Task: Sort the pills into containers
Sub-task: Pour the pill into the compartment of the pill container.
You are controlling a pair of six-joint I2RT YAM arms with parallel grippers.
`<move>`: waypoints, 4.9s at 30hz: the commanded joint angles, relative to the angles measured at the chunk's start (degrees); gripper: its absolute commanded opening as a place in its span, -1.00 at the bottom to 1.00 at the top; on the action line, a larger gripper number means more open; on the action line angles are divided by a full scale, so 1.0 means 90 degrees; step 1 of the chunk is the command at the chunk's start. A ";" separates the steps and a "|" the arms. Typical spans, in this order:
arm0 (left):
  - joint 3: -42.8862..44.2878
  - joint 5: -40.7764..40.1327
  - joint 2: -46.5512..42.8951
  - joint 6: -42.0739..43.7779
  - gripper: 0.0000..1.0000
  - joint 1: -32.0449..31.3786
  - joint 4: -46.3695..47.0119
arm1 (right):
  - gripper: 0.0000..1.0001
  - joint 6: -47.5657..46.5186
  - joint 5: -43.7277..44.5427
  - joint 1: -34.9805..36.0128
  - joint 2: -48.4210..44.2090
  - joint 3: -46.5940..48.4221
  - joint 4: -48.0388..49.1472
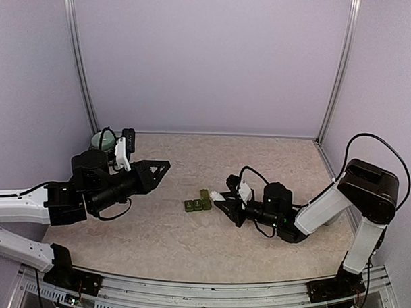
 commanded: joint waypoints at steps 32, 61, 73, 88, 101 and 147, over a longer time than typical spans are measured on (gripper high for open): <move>-0.0356 0.0154 -0.0140 0.0093 -0.56 0.0120 0.0396 | -1.00 0.0102 -0.0412 -0.0262 0.1048 0.1367 -0.2084; -0.0640 0.0162 -0.0250 -0.0010 -0.57 0.0128 0.0598 | -1.00 -0.0018 -0.0180 -0.0262 0.0509 0.1791 -0.3306; -0.0605 0.0183 -0.0233 0.0012 -0.57 0.0147 0.0575 | -1.00 -0.0174 -0.0026 -0.0267 0.0618 0.2412 -0.4168; -0.0564 0.0232 -0.0233 0.0035 -0.56 0.0186 0.0592 | -1.00 -0.0316 0.0182 -0.0245 0.0468 0.3070 -0.5734; -0.0606 0.0262 -0.0259 0.0024 -0.57 0.0206 0.0597 | -1.00 -0.0420 0.0308 -0.0110 0.0529 0.3499 -0.6318; -0.0830 0.0296 -0.0387 -0.0013 -0.57 0.0261 0.0741 | -1.00 -0.0888 0.1016 0.0218 0.1311 0.5083 -0.8405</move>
